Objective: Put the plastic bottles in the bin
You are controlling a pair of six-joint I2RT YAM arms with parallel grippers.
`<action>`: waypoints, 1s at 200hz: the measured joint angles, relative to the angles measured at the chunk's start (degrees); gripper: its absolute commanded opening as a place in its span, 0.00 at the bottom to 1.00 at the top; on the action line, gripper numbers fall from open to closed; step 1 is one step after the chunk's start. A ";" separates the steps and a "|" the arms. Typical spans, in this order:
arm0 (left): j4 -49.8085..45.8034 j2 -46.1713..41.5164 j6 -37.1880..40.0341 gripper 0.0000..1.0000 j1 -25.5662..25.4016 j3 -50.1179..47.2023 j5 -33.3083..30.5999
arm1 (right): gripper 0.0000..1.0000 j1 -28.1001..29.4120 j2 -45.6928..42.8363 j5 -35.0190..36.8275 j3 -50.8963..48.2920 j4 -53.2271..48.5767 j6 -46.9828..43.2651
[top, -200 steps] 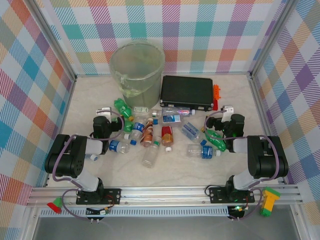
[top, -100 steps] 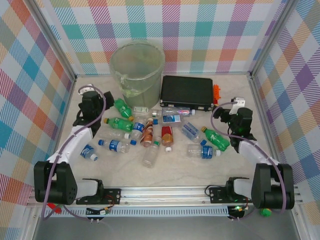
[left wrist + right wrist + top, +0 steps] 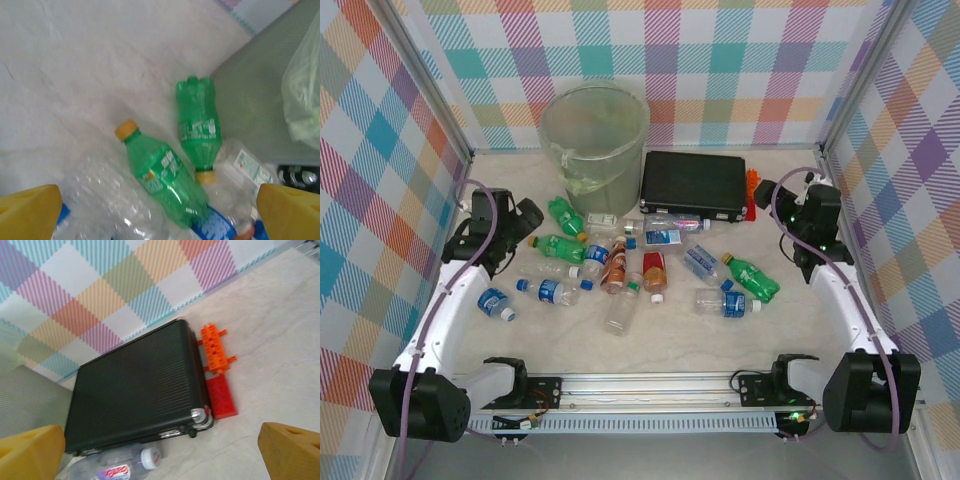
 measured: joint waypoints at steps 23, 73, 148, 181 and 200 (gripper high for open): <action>-2.78 -0.85 -1.81 1.00 -1.49 -2.10 1.73 | 0.99 0.00 0.59 -3.48 2.05 -2.93 -0.24; -8.28 -4.90 -10.12 1.00 -3.23 -7.78 3.06 | 0.99 2.38 1.36 -6.47 7.32 -8.50 -2.84; -21.05 -4.52 -13.09 0.92 1.33 -5.84 -2.91 | 0.99 12.57 0.24 -4.74 10.08 -14.32 -8.46; -21.70 0.98 -9.05 0.93 9.27 -4.52 -3.65 | 0.99 14.88 -0.96 -4.09 12.52 -16.94 -9.66; -21.42 3.54 -5.99 0.92 14.84 -4.44 -3.69 | 0.99 15.50 -2.01 -3.91 14.01 -17.38 -10.29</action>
